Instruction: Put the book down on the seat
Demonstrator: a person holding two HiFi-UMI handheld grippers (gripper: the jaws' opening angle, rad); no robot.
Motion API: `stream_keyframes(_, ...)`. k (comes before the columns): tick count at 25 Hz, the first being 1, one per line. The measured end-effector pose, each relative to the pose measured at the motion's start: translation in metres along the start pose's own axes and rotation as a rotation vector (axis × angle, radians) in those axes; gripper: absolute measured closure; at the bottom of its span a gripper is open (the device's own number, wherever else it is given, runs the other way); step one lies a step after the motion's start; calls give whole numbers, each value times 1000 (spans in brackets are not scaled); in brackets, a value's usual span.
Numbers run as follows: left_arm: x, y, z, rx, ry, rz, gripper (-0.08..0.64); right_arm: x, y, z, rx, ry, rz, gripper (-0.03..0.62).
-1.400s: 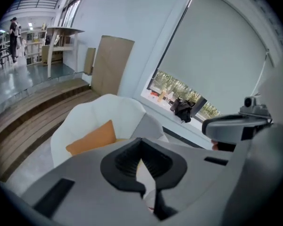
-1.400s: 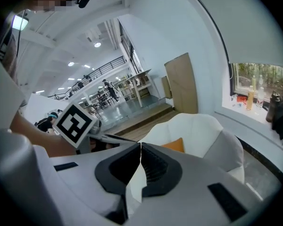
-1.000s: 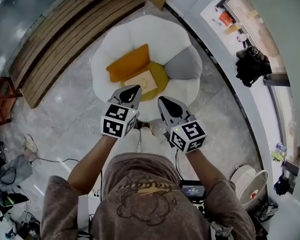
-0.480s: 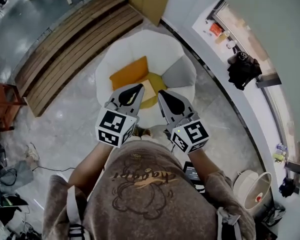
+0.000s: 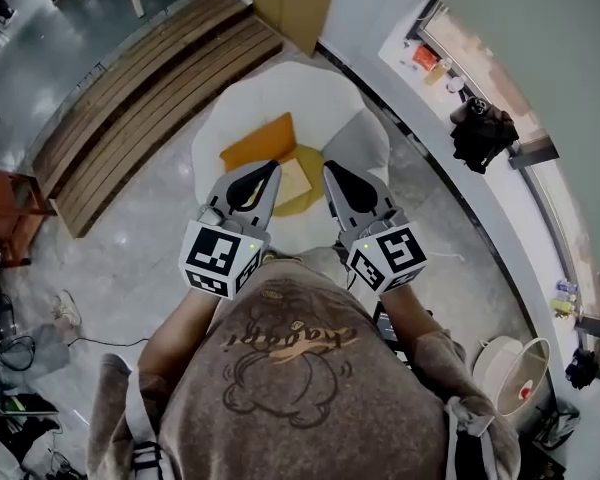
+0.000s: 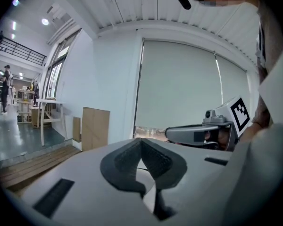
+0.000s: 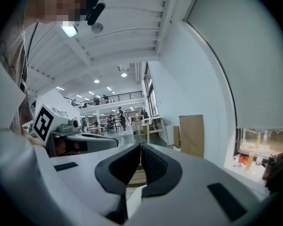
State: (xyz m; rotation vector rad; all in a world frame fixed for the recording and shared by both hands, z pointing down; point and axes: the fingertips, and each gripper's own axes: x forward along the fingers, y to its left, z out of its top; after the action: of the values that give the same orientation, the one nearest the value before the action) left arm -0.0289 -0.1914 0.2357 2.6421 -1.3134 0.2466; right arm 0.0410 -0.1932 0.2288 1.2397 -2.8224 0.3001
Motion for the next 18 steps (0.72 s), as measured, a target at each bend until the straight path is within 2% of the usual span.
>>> stream_keyframes(18,-8,-4,6,-3,-13,0,555,0,20,16,-33,-32,81,572)
